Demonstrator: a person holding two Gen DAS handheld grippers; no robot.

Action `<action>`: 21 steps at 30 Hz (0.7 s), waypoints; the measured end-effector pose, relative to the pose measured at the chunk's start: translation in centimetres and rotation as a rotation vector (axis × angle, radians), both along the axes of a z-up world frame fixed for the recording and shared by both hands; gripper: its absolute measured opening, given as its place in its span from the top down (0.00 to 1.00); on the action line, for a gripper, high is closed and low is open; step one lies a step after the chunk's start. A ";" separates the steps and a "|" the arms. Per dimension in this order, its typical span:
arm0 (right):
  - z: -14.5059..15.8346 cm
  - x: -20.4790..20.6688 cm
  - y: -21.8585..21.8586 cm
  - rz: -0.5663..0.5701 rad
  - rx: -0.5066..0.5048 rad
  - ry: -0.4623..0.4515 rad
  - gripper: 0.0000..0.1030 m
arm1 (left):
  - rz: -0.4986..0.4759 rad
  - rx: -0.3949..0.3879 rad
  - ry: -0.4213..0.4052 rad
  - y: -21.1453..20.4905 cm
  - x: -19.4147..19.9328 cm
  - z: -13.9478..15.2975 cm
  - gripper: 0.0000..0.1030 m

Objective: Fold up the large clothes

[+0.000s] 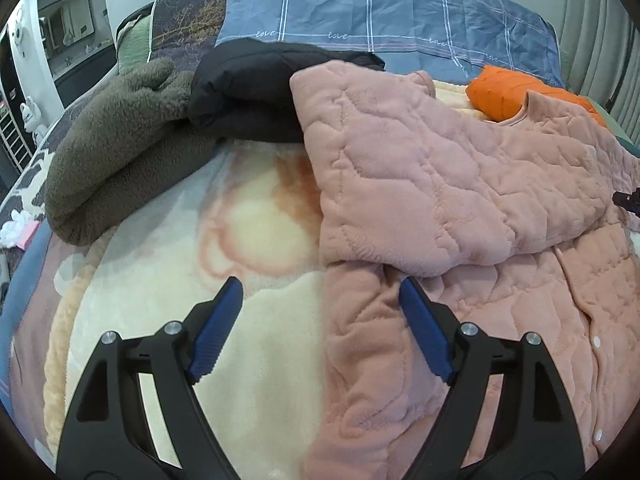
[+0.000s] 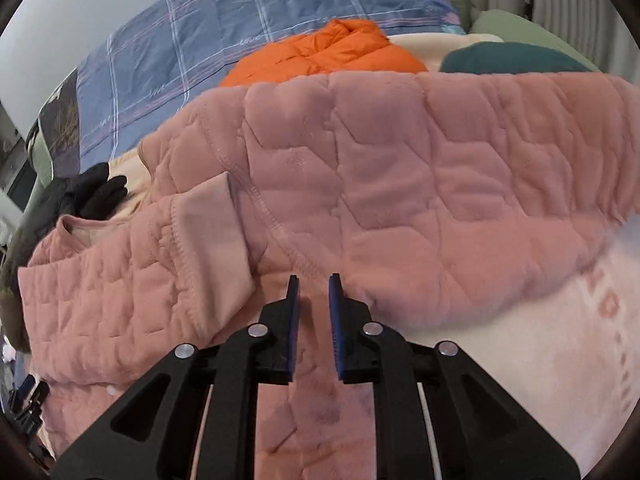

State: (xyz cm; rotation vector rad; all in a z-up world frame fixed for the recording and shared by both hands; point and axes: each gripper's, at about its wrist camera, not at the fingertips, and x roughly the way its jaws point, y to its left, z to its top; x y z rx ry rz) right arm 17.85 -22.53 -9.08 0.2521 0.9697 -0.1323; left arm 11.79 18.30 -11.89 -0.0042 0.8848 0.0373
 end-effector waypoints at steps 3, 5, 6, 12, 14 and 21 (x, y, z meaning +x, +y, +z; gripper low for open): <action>2.4 -0.9 3.2 0.098 -0.034 -0.083 0.81 | -0.033 -0.011 -0.042 -0.5 0.3 1.6 0.39; 3.3 -1.3 5.1 0.185 -0.012 -0.126 0.81 | -0.065 -0.040 -0.076 -1.2 1.0 3.0 0.51; 3.7 -1.4 6.6 0.248 -0.002 -0.153 0.80 | -0.073 -0.048 -0.086 -1.5 1.3 3.5 0.55; -1.0 1.1 9.9 0.316 -0.107 -0.079 0.66 | -0.146 -0.176 -0.071 -4.8 6.0 3.6 0.54; -4.0 1.4 8.9 0.302 -0.085 -0.088 0.66 | -0.137 -0.075 -0.012 -6.3 8.0 0.4 0.52; -3.0 0.6 7.9 0.331 -0.036 -0.121 0.64 | -0.150 0.039 -0.038 -8.1 8.1 -1.9 0.49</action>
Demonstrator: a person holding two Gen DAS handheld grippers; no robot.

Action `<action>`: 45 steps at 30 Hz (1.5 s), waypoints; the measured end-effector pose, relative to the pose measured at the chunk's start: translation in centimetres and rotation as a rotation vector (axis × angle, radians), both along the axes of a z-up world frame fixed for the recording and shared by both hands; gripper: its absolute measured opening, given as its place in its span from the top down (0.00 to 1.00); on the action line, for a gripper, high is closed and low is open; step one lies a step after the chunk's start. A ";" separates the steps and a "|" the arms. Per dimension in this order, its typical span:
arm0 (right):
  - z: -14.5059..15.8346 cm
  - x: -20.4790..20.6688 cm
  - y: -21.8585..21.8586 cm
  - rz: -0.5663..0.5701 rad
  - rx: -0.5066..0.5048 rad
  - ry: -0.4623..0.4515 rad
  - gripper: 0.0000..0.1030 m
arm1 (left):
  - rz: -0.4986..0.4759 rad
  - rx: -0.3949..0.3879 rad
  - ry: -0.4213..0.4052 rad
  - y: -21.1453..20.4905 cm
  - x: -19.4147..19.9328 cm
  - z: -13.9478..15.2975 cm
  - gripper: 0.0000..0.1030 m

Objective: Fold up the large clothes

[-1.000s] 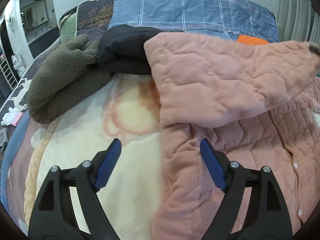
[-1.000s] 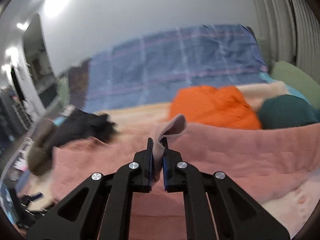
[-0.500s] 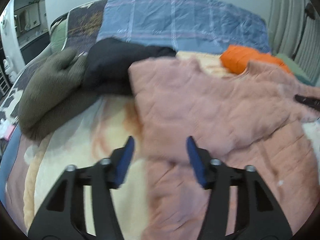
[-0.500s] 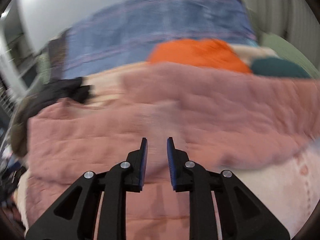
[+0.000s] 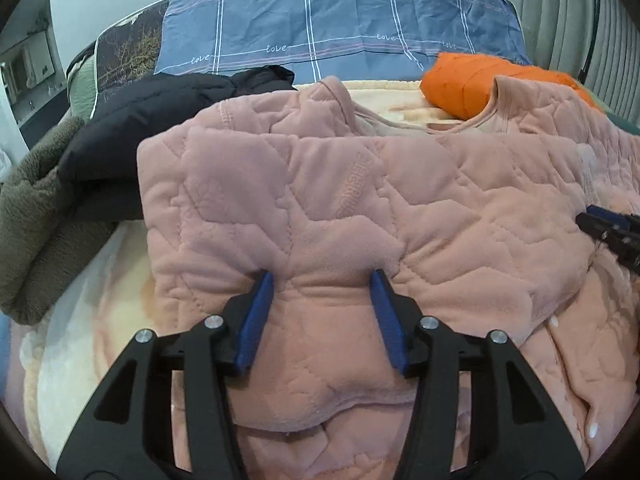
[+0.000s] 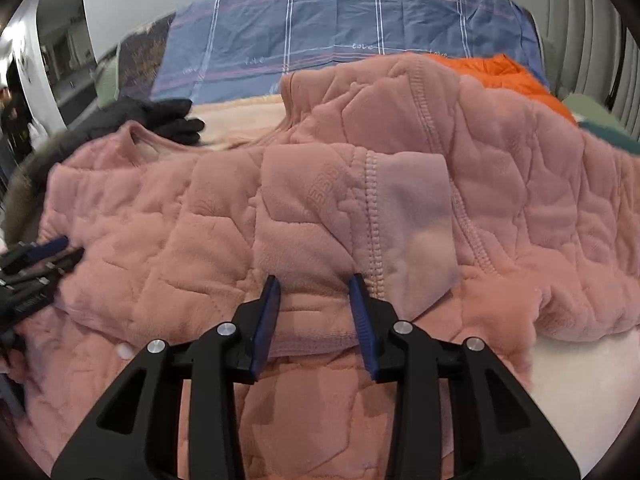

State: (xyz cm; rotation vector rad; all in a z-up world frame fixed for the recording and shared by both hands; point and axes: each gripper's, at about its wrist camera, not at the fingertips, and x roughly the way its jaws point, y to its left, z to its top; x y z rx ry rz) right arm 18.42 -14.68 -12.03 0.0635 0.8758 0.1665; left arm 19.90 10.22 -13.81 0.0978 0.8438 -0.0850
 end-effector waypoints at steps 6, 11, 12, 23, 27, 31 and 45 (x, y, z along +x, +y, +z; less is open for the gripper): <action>5.5 -4.1 -8.7 -0.152 0.188 -0.076 0.50 | -0.068 -0.102 -0.049 -1.2 -1.7 4.2 0.45; 7.6 -9.0 -21.9 -0.514 0.232 -0.163 0.47 | -0.178 -0.116 -0.075 -5.4 -2.1 5.3 0.32; 7.3 -10.1 -24.1 -0.580 0.257 -0.157 0.47 | -0.196 -0.104 -0.055 -6.2 -1.8 4.6 0.31; 2.5 -11.4 -36.2 -0.760 0.502 -0.170 0.21 | -0.188 -0.063 -0.002 -7.9 -1.3 -0.6 0.26; 1.8 -10.9 -37.0 -0.760 0.577 -0.211 0.75 | -0.187 -0.059 -0.006 -8.2 -1.2 -0.7 0.26; 3.7 -11.9 -35.4 -0.750 0.505 -0.273 1.00 | -0.188 -0.067 -0.005 -8.0 -0.8 -0.4 0.26; 17.4 -8.9 -14.2 -0.138 0.333 -0.512 1.00 | -0.190 -0.094 -0.006 -7.7 -0.8 -0.2 0.26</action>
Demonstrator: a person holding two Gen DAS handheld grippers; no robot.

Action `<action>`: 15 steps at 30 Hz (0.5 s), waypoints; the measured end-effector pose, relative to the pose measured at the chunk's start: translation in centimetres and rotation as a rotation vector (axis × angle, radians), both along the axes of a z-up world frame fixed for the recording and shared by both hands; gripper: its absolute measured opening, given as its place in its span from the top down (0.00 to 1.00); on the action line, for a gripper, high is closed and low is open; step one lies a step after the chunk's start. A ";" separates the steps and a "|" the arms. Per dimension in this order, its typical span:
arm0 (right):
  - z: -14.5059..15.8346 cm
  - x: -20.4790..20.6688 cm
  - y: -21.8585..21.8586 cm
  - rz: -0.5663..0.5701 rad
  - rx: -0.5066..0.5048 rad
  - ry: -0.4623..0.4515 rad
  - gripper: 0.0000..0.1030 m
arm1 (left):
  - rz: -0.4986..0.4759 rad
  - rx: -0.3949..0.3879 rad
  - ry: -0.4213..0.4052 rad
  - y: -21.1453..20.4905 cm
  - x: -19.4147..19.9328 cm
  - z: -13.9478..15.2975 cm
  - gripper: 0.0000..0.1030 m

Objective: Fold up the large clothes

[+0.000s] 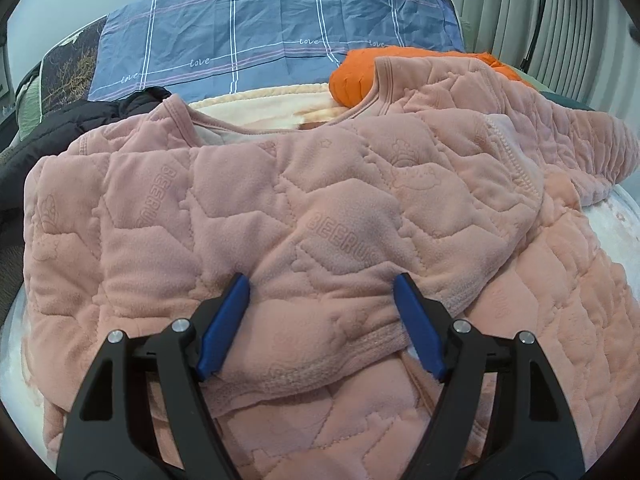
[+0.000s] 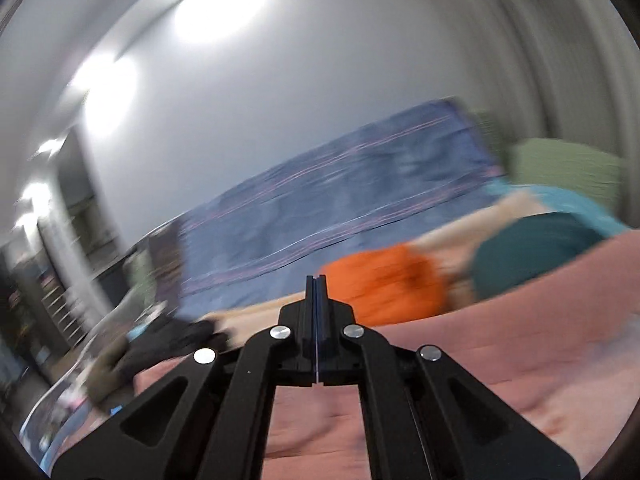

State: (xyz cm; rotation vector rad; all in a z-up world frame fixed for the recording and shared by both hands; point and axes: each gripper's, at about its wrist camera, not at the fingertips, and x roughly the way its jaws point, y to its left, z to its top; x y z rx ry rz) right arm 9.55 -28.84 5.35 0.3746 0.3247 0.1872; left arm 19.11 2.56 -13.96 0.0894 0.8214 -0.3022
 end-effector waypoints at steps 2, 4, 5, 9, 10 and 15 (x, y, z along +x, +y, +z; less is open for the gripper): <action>-1.1 1.5 4.1 0.116 -0.031 0.044 1.00 | -0.001 -0.005 0.000 0.1 0.1 0.0 0.26; -2.5 2.0 7.1 0.185 -0.065 0.104 1.00 | -0.002 -0.010 0.001 0.2 0.0 0.0 0.26; -3.6 2.5 8.1 0.204 -0.083 0.144 1.00 | -0.002 -0.011 0.001 0.3 0.0 0.0 0.26; -7.9 3.2 9.0 0.202 -0.097 0.288 1.00 | -0.003 -0.022 0.002 0.4 0.1 0.1 0.26; -8.8 3.1 9.1 0.186 -0.100 0.315 1.00 | -0.003 -0.026 0.002 0.4 0.1 0.1 0.26; -11.5 4.5 6.9 0.132 -0.038 0.412 1.00 | -0.005 -0.035 0.002 0.5 0.2 0.1 0.25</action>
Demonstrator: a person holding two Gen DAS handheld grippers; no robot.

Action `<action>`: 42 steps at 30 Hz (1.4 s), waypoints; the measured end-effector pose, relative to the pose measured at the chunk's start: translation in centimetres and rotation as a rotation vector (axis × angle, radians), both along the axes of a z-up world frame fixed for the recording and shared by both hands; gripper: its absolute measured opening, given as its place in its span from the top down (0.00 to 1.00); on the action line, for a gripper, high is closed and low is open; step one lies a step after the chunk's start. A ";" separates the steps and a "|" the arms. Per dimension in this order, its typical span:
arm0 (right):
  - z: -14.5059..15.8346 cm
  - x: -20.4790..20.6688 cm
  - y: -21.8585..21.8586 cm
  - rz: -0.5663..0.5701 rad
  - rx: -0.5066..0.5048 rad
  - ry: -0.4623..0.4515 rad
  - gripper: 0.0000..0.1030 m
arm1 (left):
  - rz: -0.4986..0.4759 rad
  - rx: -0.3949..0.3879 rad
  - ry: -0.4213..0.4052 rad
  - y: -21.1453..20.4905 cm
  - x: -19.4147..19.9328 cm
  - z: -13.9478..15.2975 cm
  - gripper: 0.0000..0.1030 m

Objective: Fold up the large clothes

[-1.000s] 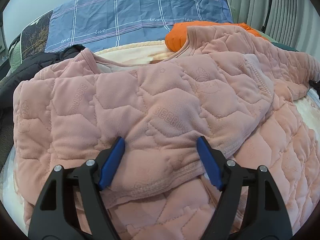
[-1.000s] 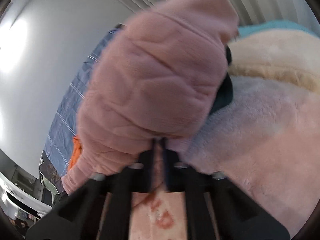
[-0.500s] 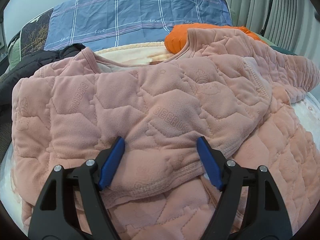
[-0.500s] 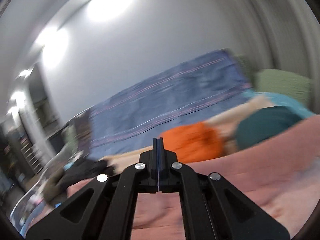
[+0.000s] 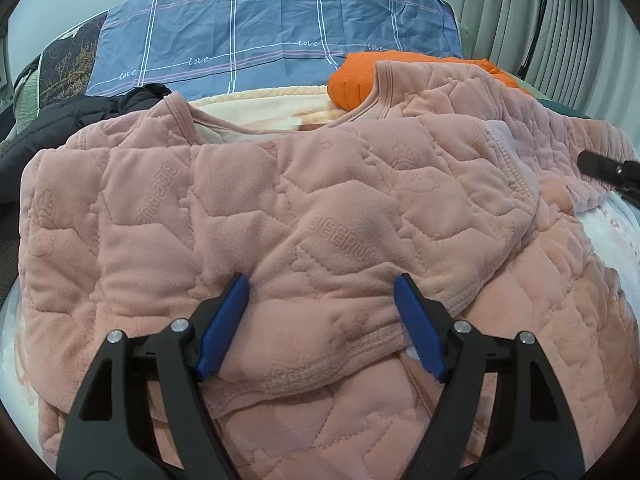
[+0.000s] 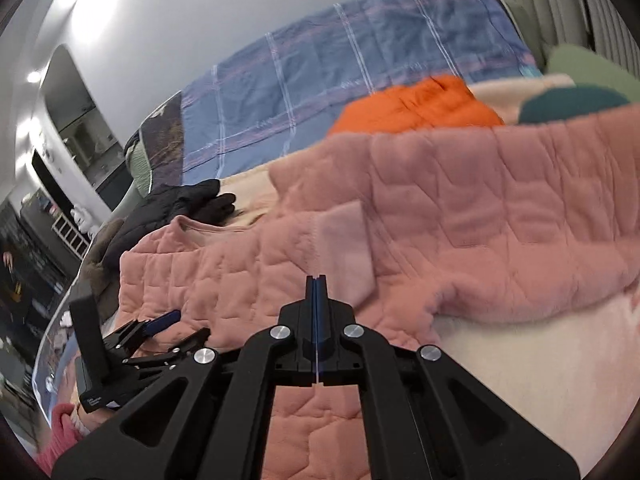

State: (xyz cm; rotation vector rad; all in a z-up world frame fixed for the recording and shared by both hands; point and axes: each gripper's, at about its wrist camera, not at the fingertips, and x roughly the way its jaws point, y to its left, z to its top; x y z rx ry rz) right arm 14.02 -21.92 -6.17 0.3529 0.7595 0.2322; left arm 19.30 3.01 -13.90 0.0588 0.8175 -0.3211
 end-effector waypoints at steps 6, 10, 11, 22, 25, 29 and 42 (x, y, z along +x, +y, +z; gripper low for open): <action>-0.6 0.0 1.6 0.025 -0.014 0.006 1.00 | -0.005 -0.027 0.002 0.3 0.1 0.0 0.25; 0.3 -1.0 2.9 0.066 -0.014 -0.021 0.99 | -0.007 -0.039 0.001 0.6 0.0 0.1 0.25; 0.6 -1.4 3.0 0.081 -0.014 -0.022 0.94 | -0.007 -0.041 0.001 0.6 0.0 0.1 0.25; 2.2 -7.9 -7.9 -0.192 -0.004 -0.031 0.52 | -0.008 -0.042 0.002 0.5 -0.1 0.2 0.25; 1.4 -9.1 -14.1 -0.404 0.074 -0.003 0.42 | -0.008 -0.042 0.002 0.5 -0.1 0.2 0.25; -0.1 -9.5 -23.2 -0.670 0.180 0.000 0.36 | -0.009 -0.042 0.002 0.5 -0.1 0.2 0.24; -5.7 -7.7 -32.6 -0.734 0.688 -0.142 0.88 | -0.008 -0.042 0.002 0.6 -0.1 0.2 0.24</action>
